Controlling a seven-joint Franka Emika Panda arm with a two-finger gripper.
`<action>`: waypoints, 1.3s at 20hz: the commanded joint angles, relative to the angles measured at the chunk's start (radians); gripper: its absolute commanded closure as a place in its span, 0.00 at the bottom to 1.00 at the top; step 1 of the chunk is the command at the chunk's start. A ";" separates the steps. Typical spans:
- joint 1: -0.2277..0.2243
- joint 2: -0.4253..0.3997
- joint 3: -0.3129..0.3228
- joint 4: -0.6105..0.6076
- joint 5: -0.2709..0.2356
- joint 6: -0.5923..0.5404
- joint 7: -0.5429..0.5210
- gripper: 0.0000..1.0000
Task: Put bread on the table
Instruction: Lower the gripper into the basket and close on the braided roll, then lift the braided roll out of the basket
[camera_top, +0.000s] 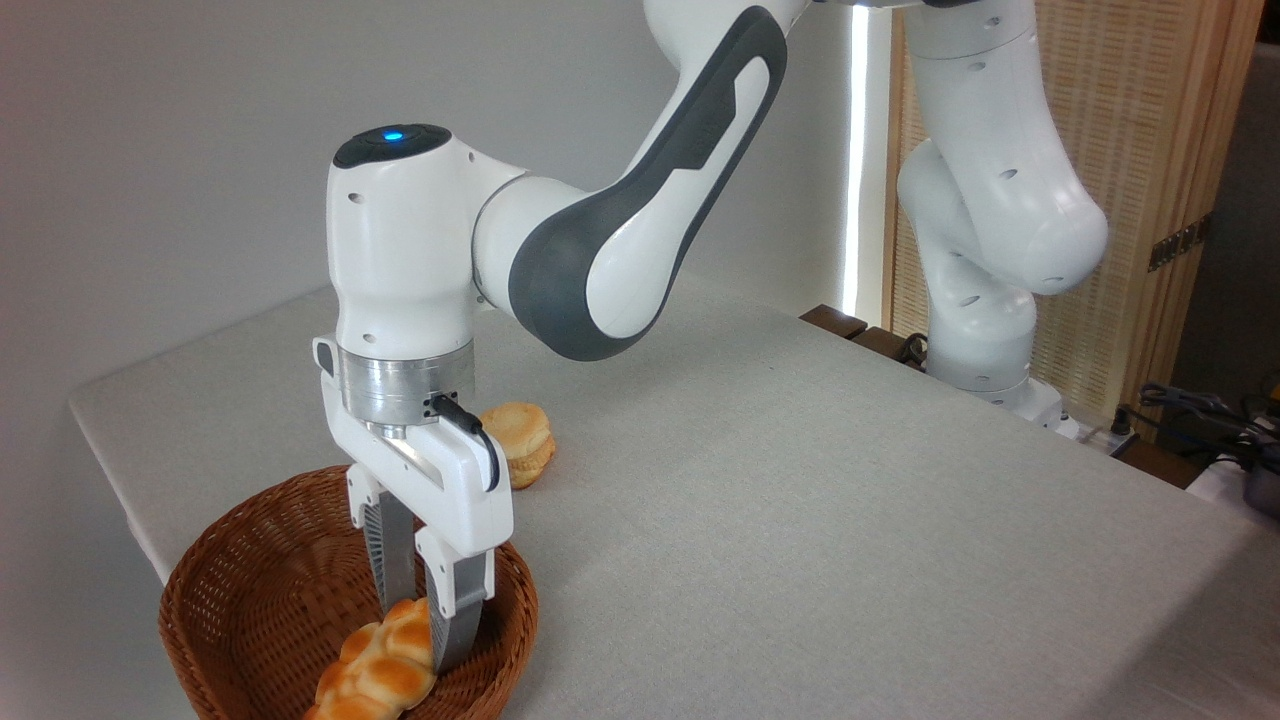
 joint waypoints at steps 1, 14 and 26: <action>0.002 -0.001 0.002 0.007 0.000 0.008 0.013 0.49; -0.011 -0.209 -0.024 0.009 -0.010 -0.102 -0.073 0.42; -0.013 -0.321 -0.032 -0.046 -0.010 -0.642 -0.061 0.30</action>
